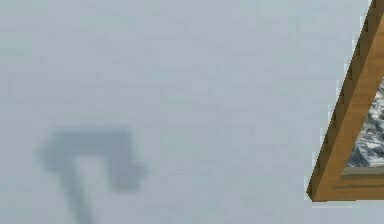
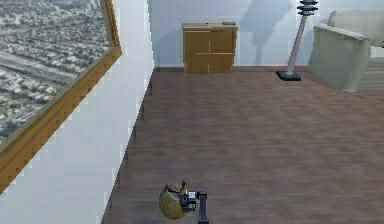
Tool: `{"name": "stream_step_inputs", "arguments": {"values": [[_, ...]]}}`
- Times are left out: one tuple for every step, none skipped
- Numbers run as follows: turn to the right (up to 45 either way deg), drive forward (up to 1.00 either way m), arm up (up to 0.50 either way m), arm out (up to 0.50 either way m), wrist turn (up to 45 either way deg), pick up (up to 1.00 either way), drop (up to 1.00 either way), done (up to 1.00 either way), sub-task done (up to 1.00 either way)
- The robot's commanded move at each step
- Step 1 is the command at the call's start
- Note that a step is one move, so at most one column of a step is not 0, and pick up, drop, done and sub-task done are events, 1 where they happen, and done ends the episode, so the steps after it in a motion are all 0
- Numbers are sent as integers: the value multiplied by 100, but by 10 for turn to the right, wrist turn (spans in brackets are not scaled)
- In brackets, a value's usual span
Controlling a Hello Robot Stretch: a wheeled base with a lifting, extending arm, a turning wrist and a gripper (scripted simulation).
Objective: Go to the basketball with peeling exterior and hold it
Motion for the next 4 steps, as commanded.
{"name": "stream_step_inputs", "arguments": {"values": [[0,0,-30,0,0,0,0,0,0],[0,0,0,0,0,100,0,0,0],[0,0,10,0,0,0,0,0,0],[0,0,0,0,0,0,0,100,0]]}}
